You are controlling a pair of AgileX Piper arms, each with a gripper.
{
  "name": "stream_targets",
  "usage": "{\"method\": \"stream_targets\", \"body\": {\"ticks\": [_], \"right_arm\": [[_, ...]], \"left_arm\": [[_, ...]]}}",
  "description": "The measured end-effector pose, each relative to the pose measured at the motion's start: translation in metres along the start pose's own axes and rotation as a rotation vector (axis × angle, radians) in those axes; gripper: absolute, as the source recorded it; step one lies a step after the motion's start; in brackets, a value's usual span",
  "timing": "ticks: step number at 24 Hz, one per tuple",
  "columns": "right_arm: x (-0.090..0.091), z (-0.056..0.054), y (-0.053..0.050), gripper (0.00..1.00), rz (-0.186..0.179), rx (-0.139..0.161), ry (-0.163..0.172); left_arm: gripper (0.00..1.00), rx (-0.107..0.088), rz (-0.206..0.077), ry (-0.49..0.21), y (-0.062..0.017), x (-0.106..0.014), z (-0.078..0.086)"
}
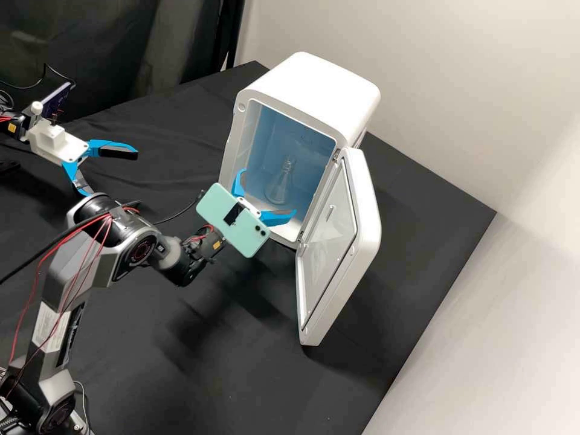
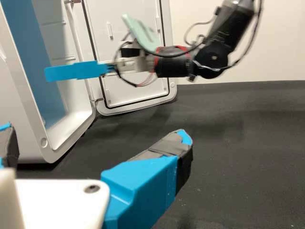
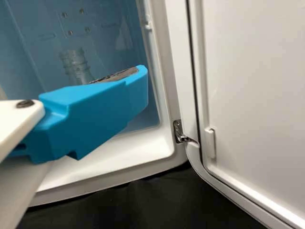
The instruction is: Place the flask in the incubator
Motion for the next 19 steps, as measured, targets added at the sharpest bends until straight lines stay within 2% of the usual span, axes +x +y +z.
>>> {"method": "stream_targets", "body": {"ticks": [1,3,5,7,10,11,14,19], "right_arm": [[-0.015,0.001,-0.001,1.00,0.012,0.005,0.000],[-0.034,0.000,-0.001,1.00,0.009,0.010,-0.016],[-0.058,0.001,-0.004,1.00,-0.020,0.008,-0.053],[-0.078,0.000,-0.007,1.00,-0.046,-0.010,-0.078],[-0.108,-0.003,-0.005,1.00,-0.072,-0.018,-0.097],[-0.114,-0.003,-0.005,1.00,-0.075,-0.016,-0.102],[-0.126,-0.003,-0.003,1.00,-0.081,-0.003,-0.112],[-0.131,-0.003,-0.001,1.00,-0.078,-0.003,-0.116]], "left_arm": [[1.00,0.002,0.003,0.000,0.0006,-0.001,0.000],[1.00,0.009,0.013,-0.001,0.0025,-0.001,0.001],[1.00,0.017,0.023,0.000,0.0045,-0.002,0.001],[1.00,0.030,0.043,-0.001,0.0084,-0.004,0.003],[1.00,0.042,0.079,-0.005,0.0153,-0.007,0.005],[1.00,0.032,0.086,-0.008,0.0168,-0.007,0.006],[1.00,0.023,0.115,-0.012,0.0221,-0.010,0.008],[1.00,0.029,0.153,-0.018,0.0293,-0.014,0.012]]}}
